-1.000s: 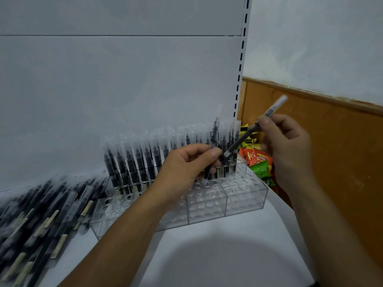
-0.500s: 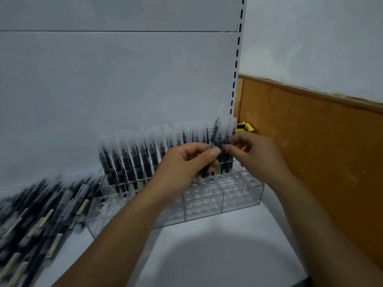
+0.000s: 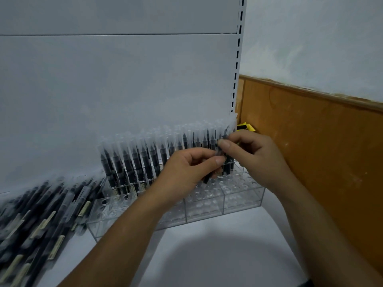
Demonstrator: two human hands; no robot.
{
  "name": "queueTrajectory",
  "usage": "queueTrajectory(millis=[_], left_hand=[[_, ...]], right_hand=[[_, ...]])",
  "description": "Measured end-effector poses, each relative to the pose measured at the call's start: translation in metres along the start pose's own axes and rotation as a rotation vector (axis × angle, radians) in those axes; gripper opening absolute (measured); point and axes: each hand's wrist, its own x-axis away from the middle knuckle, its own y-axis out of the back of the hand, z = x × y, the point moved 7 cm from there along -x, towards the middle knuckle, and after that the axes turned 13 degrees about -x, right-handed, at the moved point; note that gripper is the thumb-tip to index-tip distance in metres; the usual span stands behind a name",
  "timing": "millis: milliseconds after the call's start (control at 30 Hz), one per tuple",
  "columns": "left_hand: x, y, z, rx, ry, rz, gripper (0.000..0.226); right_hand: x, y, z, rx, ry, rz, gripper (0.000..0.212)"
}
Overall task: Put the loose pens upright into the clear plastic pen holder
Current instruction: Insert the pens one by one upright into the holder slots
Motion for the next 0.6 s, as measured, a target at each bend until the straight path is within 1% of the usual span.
queueTrajectory(millis=[67,133,200,267,333,400,500,600], left_hand=[[0.0,-0.001,0.0,-0.03,-0.013,0.0,0.01],[-0.001,-0.001,0.001,-0.091,-0.013,-0.024,0.012],[-0.002,-0.003,0.002,-0.25,-0.031,-0.035,0.018],[-0.001,-0.007,0.001,-0.416,-0.064,-0.02,0.026],[0.0,-0.012,0.001,-0.518,-0.08,0.015,0.037],[0.0,-0.017,0.002,-0.621,-0.087,0.061,0.043],[0.0,-0.022,0.004,-0.712,-0.083,0.107,0.047],[0.0,-0.023,0.005,-0.749,-0.086,0.119,0.048]], right_hand=[[0.0,-0.003,0.001,-0.037,-0.009,0.026,0.024],[0.0,0.0,0.0,-0.125,-0.018,0.0,0.026],[0.0,0.012,0.001,-0.227,-0.022,-0.113,0.02],[0.001,0.031,0.002,-0.262,0.006,-0.291,0.013],[0.003,0.046,0.003,-0.172,0.064,-0.418,0.01],[0.004,0.052,0.003,-0.051,0.1,-0.467,0.008],[0.003,0.055,-0.002,0.118,0.101,-0.47,0.007],[-0.001,0.052,-0.01,0.248,0.085,-0.409,0.005]])
